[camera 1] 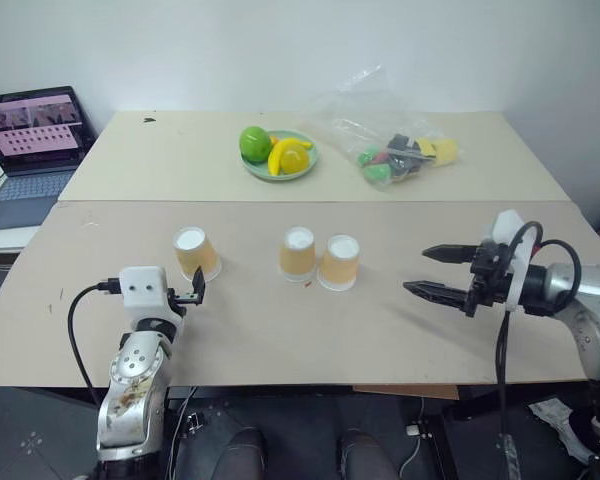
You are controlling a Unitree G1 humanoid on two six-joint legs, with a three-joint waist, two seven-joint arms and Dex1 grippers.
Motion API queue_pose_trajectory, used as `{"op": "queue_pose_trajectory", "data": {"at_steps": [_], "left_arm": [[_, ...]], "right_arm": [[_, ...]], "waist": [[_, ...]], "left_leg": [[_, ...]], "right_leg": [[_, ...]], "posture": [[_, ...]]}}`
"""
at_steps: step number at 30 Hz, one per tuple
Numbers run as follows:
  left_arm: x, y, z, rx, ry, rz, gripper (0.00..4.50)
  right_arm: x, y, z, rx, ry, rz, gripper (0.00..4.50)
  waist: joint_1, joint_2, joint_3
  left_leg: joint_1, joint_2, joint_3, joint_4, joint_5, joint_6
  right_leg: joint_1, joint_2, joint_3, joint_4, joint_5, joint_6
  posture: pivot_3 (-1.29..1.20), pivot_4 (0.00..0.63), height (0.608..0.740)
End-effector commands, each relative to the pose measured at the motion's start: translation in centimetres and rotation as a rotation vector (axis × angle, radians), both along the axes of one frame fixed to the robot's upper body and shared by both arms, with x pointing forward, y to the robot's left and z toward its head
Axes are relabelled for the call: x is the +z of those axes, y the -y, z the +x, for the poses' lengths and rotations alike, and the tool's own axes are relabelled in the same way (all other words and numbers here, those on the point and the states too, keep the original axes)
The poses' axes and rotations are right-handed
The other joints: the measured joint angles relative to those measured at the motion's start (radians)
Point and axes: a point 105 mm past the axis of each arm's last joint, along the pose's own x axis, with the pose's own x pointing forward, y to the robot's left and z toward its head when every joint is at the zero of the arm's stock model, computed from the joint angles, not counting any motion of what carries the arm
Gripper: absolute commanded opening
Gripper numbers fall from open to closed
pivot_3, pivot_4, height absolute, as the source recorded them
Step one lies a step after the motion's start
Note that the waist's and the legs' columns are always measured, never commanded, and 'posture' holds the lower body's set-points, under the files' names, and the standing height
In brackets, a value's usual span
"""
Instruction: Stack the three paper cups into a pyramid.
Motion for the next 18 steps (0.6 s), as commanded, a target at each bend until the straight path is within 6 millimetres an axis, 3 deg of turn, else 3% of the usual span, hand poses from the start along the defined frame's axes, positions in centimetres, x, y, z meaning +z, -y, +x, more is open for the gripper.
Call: {"op": "queue_pose_trajectory", "data": {"at_steps": [1, 18], "left_arm": [[1.0, -0.4, 0.9, -0.023, 0.044, 0.009, 4.5], [3.2, 0.1, 3.7, -0.205, 0.065, 0.042, 4.5]], "right_arm": [[1.4, -0.9, -0.5, 0.088, 0.06, -0.038, 4.48], [1.4, -1.8, -1.8, 0.157, 0.036, -0.068, 4.48]], "waist": [[0.001, 0.0, 0.0], [0.004, 0.0, 0.0]], "left_leg": [[0.0, 0.0, 0.0, 0.0, 0.0, 0.0], [-0.001, 0.0, -0.001, 0.0, 0.0, 0.0]], "right_leg": [[0.0, 0.0, 0.0, 0.0, 0.0, 0.0], [-0.001, 0.0, -0.001, 0.0, 0.0, 0.0]], "posture": [[0.0, 0.15, 0.74], [0.0, 0.15, 0.74]]}}
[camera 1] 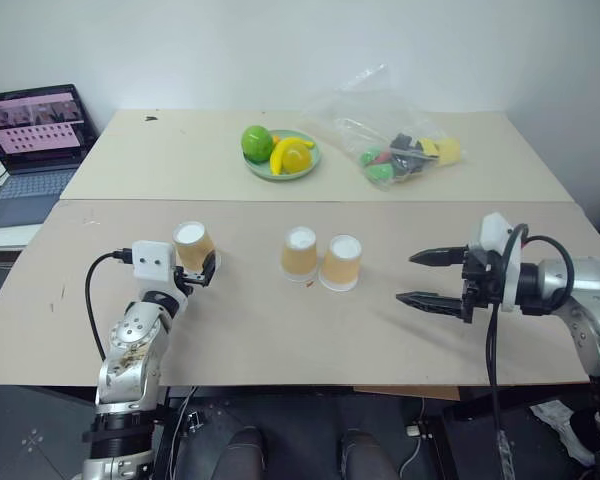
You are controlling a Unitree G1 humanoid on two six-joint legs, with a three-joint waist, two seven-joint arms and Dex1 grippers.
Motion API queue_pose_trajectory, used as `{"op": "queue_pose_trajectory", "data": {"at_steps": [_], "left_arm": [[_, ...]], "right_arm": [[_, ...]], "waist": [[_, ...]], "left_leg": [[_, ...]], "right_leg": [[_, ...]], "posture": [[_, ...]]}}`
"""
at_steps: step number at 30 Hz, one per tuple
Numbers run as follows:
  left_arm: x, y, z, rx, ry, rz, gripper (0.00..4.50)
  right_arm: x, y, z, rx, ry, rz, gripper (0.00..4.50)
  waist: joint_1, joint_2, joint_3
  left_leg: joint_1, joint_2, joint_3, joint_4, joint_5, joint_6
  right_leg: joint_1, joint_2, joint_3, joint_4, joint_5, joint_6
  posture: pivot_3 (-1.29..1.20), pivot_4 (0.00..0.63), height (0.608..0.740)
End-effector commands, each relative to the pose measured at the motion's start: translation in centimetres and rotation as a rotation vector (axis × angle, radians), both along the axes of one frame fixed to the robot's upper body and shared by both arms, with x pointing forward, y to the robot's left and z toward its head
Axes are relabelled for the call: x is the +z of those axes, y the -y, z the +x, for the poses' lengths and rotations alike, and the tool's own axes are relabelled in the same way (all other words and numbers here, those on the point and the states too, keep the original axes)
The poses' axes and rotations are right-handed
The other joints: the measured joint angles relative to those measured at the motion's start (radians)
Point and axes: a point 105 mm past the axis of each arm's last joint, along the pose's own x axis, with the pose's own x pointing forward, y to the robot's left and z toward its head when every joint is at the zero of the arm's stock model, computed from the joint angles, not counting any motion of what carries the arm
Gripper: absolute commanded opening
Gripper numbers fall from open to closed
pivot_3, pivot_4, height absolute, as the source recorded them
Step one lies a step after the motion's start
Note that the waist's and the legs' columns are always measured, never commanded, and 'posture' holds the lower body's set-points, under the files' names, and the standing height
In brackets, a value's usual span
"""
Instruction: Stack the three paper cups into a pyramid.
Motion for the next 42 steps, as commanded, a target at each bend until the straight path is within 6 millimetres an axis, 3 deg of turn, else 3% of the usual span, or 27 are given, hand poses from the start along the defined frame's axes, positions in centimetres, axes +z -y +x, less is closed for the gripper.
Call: {"op": "queue_pose_trajectory", "data": {"at_steps": [1, 22, 25, 28, 34, 36, 40, 42], "left_arm": [[2.0, -0.3, 0.5, -0.022, 0.06, -0.003, 4.5], [2.6, -0.2, 1.7, -0.072, 0.074, 0.006, 4.5], [2.8, 0.1, 1.9, -0.083, 0.083, 0.009, 3.83], [2.8, 0.3, 2.1, -0.09, 0.079, 0.01, 2.72], [3.4, 0.0, 2.6, -0.084, 0.088, 0.011, 2.6], [4.5, 0.2, 2.9, -0.102, 0.112, 0.016, 2.6], [9.9, 2.3, 4.1, -0.283, 0.206, 0.022, 2.6], [13.9, 4.7, 4.6, -0.493, 0.225, -0.027, 2.6]], "right_arm": [[1.1, -0.4, -0.8, 0.044, 0.027, 0.004, 4.48], [0.2, 1.1, 1.3, -0.081, 0.068, -0.02, 4.48], [0.0, 1.2, 1.5, -0.091, 0.067, -0.024, 4.5], [-0.1, 1.3, 1.5, -0.094, 0.067, -0.024, 4.5], [-0.1, 1.5, 1.6, -0.118, 0.073, -0.02, 4.5], [-0.2, 1.5, 1.6, -0.121, 0.074, -0.018, 4.5], [-0.2, 1.4, 2.0, -0.138, 0.079, -0.009, 4.5], [-0.5, 1.4, 2.1, -0.145, 0.076, -0.009, 4.5]], "waist": [[0.0, 0.0, 0.0], [0.0, 0.0, 0.0], [0.0, 0.0, 0.0], [-0.001, 0.0, 0.0], [0.0, 0.0, 0.0], [0.0, 0.0, 0.0], [0.001, -0.002, 0.001], [0.004, -0.003, 0.002]], "left_leg": [[0.0, 0.0, 0.0, 0.0, 0.0, 0.0], [0.0, 0.0, 0.0, 0.0, 0.0, 0.0], [0.0, 0.0, 0.0, 0.0, 0.0, 0.0], [0.0, 0.0, 0.0, 0.0, 0.0, 0.0], [0.0, 0.0, 0.0, 0.0, 0.0, 0.0], [0.0, 0.0, 0.0, 0.0, 0.0, 0.0], [-0.001, 0.0, -0.001, 0.001, 0.0, -0.001], [-0.002, -0.001, -0.001, 0.001, 0.0, -0.001]], "right_leg": [[0.0, 0.0, 0.0, 0.0, 0.0, 0.0], [0.0, 0.0, 0.0, 0.0, 0.0, 0.0], [0.0, 0.0, 0.0, 0.0, 0.0, 0.0], [0.0, 0.0, 0.0, 0.0, 0.0, 0.0], [0.0, 0.0, 0.0, 0.001, 0.0, 0.0], [0.0, 0.0, 0.0, 0.001, 0.0, 0.0], [-0.001, 0.0, -0.001, 0.001, 0.0, 0.0], [-0.001, 0.0, -0.001, 0.0, 0.0, 0.0]], "posture": [[0.0, 0.15, 0.74], [0.0, 0.15, 0.74], [0.0, 0.15, 0.74], [0.0, 0.15, 0.74], [0.0, 0.15, 0.74], [0.0, 0.15, 0.74], [0.0, 0.15, 0.74], [0.0, 0.15, 0.74]]}}
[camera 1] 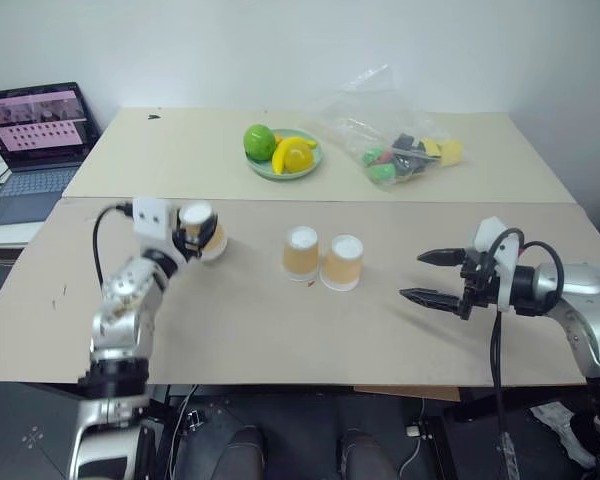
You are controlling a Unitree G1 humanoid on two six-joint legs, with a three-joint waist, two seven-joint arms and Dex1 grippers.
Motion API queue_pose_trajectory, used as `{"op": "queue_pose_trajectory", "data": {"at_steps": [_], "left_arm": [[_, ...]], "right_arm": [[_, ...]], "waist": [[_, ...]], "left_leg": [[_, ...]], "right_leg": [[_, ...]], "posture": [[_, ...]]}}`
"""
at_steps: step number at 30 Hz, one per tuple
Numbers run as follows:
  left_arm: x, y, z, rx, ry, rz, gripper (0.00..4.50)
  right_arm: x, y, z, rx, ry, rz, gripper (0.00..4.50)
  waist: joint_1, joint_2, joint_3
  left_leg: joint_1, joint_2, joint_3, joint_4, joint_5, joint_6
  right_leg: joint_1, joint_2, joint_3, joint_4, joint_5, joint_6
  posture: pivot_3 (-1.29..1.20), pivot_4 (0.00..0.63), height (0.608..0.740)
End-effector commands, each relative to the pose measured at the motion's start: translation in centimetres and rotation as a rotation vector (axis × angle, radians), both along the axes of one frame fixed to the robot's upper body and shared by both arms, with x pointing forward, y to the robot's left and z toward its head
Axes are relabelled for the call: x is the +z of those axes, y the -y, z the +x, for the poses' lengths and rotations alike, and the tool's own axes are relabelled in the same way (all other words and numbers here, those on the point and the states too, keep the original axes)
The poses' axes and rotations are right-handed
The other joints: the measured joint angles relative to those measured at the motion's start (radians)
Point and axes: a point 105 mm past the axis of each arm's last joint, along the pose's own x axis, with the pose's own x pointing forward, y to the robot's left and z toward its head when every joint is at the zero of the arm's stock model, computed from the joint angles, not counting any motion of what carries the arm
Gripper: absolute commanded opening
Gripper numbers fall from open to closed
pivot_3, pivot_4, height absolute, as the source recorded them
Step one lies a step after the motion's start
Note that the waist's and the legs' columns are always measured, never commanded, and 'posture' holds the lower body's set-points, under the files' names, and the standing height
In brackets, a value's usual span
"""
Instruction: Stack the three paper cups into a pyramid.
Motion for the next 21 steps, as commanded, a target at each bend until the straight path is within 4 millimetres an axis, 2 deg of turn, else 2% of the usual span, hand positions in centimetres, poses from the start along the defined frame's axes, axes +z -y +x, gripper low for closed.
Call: {"op": "queue_pose_trajectory", "data": {"at_steps": [1, 4, 6, 8, 10, 15, 21], "left_arm": [[7.8, 3.8, 0.3, -0.346, 0.064, -0.083, 2.6], [12.1, 6.1, 0.0, -0.599, 0.054, -0.176, 2.6], [13.1, 7.1, -0.3, -0.712, 0.031, -0.175, 2.6], [13.8, 9.5, -1.8, -0.942, -0.009, -0.141, 2.6], [12.3, 11.3, -1.9, -1.053, -0.077, -0.028, 2.6], [8.5, 12.7, -0.9, -1.099, -0.182, 0.138, 2.6], [7.5, 13.4, -0.6, -1.128, -0.206, 0.205, 2.6]], "right_arm": [[0.8, -0.1, 0.3, -0.011, 0.053, 0.008, 4.5], [0.5, -0.2, 0.3, -0.019, 0.055, 0.016, 4.5], [0.5, -0.3, 0.4, -0.024, 0.057, 0.018, 4.5], [0.2, -0.2, 0.4, -0.036, 0.058, 0.017, 4.5], [-0.2, 0.0, 0.4, -0.062, 0.064, 0.011, 4.5], [-0.6, 0.4, 0.0, -0.108, 0.071, 0.025, 4.5], [-0.3, 0.6, -0.6, -0.152, 0.091, 0.064, 4.5]], "waist": [[0.002, -0.001, 0.001], [-0.001, -0.002, 0.001], [-0.007, -0.001, 0.001], [-0.019, -0.001, 0.001], [-0.027, -0.001, 0.001], [-0.034, -0.001, 0.001], [-0.032, -0.001, 0.001]], "left_leg": [[-0.001, 0.0, -0.001, 0.001, 0.0, 0.0], [-0.002, -0.001, -0.001, 0.001, 0.0, 0.0], [-0.002, -0.001, -0.001, 0.001, 0.0, 0.0], [-0.001, -0.001, 0.0, 0.001, 0.0, 0.001], [-0.001, 0.0, -0.001, 0.001, 0.0, 0.001], [0.0, 0.0, 0.0, 0.001, 0.0, 0.0], [-0.003, 0.0, 0.0, 0.001, 0.0, 0.001]], "right_leg": [[0.0, 0.0, -0.001, 0.0, 0.0, 0.0], [0.0, 0.0, -0.001, -0.001, 0.0, 0.001], [0.0, -0.001, -0.001, -0.001, -0.001, 0.002], [-0.001, 0.0, 0.0, 0.0, -0.002, 0.003], [-0.001, 0.001, -0.001, 0.001, -0.002, 0.003], [-0.001, 0.001, 0.0, 0.002, -0.002, 0.003], [-0.003, 0.0, 0.0, 0.001, -0.002, 0.003]], "posture": [[0.0, 0.15, 0.74], [0.0, 0.15, 0.74], [0.0, 0.15, 0.74], [0.0, 0.15, 0.74], [0.0, 0.15, 0.74], [0.0, 0.15, 0.74], [0.0, 0.15, 0.74]]}}
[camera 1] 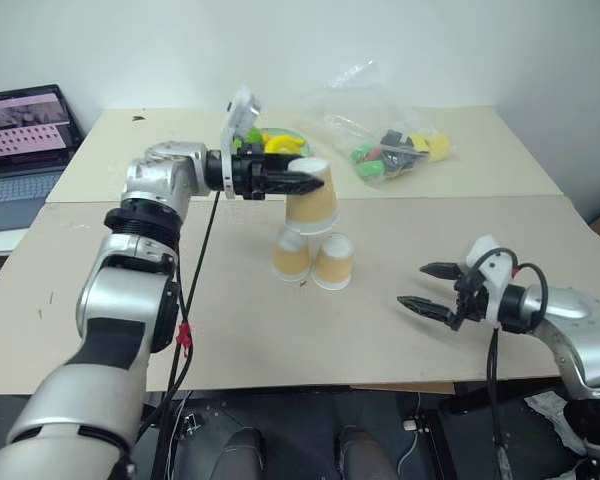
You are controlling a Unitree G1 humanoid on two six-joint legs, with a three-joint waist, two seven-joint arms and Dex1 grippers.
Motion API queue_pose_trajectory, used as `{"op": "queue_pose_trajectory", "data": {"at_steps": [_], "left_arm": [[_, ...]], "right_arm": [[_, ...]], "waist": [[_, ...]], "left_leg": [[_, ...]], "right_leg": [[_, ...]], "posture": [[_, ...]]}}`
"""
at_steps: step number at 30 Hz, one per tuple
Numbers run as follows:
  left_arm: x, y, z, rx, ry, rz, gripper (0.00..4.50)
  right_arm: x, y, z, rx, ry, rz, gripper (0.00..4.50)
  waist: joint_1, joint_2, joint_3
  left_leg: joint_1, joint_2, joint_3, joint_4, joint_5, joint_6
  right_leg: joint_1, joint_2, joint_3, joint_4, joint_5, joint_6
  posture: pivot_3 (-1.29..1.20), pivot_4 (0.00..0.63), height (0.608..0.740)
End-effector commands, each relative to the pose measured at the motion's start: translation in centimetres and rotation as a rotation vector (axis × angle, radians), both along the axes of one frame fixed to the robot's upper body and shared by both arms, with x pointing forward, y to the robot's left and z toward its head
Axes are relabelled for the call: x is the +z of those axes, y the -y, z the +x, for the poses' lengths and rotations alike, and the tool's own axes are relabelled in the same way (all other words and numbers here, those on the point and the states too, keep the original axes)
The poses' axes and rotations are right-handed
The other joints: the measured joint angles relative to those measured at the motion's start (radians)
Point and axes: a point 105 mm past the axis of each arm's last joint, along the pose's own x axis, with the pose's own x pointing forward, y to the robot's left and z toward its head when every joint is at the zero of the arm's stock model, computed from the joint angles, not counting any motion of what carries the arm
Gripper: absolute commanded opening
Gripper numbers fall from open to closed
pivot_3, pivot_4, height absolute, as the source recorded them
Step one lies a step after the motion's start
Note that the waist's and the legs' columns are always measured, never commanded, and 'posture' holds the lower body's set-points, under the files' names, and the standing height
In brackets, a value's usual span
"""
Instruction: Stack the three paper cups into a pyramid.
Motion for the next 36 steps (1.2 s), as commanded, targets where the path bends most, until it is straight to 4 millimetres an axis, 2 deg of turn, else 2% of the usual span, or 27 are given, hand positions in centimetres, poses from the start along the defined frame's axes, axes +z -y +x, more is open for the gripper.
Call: {"op": "queue_pose_trajectory", "data": {"at_steps": [1, 18, 36], "left_arm": [[1.8, 0.8, -0.4, -0.053, 0.089, 0.024, 2.6], [-0.7, 1.8, 0.0, -0.065, 0.069, 0.079, 2.6], [-1.3, 1.7, 0.3, -0.033, 0.054, 0.088, 2.6]], "right_arm": [[2.0, -0.1, -0.3, -0.012, 0.083, 0.023, 4.5], [2.0, 0.0, -1.2, -0.031, 0.076, 0.055, 4.5], [2.0, -0.1, -1.7, -0.04, 0.068, 0.07, 4.5]], "waist": [[0.003, 0.0, 0.0], [0.004, 0.0, 0.0], [0.004, 0.0, 0.0]], "left_leg": [[0.0, 0.0, 0.0, 0.0, 0.0, 0.0], [0.0, 0.0, 0.0, 0.001, 0.0, 0.0], [0.0, 0.0, 0.0, 0.001, 0.0, 0.0]], "right_leg": [[0.0, 0.0, 0.0, 0.0, 0.0, 0.0], [0.0, 0.0, 0.0, 0.001, 0.0, 0.0], [0.0, 0.0, 0.0, 0.002, 0.0, 0.0]], "posture": [[0.0, 0.15, 0.74], [0.0, 0.15, 0.74], [0.0, 0.15, 0.74]]}}
